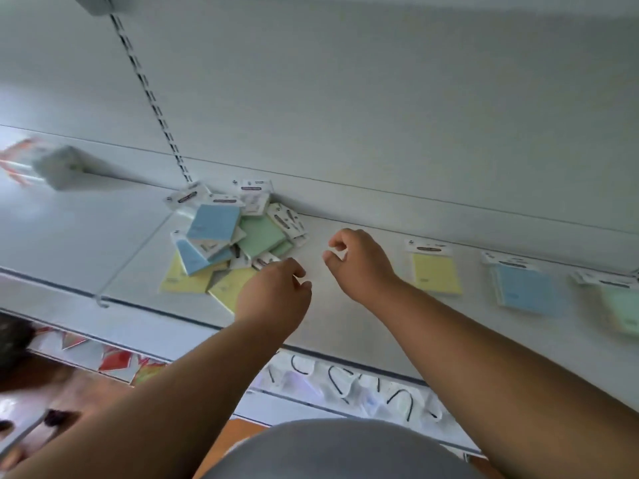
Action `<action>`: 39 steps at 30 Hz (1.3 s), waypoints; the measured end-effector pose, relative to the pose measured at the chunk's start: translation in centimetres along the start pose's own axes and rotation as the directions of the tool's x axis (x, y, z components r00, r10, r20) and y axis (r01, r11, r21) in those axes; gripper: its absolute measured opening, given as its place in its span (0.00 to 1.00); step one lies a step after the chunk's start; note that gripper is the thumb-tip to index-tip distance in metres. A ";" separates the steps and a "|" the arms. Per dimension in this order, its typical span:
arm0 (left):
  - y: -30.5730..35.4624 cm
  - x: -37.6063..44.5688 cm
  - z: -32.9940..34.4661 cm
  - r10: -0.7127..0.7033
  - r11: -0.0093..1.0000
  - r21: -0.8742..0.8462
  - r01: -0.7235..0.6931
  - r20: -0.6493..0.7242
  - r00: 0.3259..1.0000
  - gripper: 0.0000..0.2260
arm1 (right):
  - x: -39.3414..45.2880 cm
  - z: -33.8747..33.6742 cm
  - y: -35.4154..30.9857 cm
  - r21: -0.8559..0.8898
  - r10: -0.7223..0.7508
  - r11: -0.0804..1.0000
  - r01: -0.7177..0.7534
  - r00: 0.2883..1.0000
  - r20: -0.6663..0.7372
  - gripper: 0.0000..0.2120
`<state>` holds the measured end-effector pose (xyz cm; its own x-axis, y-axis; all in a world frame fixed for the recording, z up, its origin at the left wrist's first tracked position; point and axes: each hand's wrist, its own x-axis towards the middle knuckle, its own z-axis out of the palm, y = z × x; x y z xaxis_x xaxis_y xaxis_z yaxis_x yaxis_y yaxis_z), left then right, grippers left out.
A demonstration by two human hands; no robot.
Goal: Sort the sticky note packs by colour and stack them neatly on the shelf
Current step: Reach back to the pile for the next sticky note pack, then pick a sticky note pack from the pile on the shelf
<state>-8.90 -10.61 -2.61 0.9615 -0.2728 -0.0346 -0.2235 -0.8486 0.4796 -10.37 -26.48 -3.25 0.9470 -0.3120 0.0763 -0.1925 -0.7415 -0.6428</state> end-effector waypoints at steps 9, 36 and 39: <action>-7.6 1.2 -2.8 -0.006 0.999 -0.042 0.009 0.071 0.997 0.10 | 2.2 6.4 -5.9 -0.123 0.213 0.975 -0.186 0.940 0.266 0.08; 12.7 0.9 7.8 0.231 0.948 -0.287 -0.133 0.340 0.911 0.11 | -3.5 -12.4 10.7 -0.015 0.435 0.893 -0.450 0.872 -0.226 0.08; 14.6 1.7 8.7 0.164 0.976 -0.189 -0.108 0.314 0.935 0.12 | -1.6 -13.1 11.9 -0.100 0.405 0.899 -0.427 0.896 -0.184 0.09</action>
<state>-11.97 -27.42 -3.28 0.8122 -0.5365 -0.2292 -0.2912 -0.7133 0.6375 -17.57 -42.58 -1.09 0.7229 -0.6890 -0.0515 -0.6028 -0.5925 -0.5344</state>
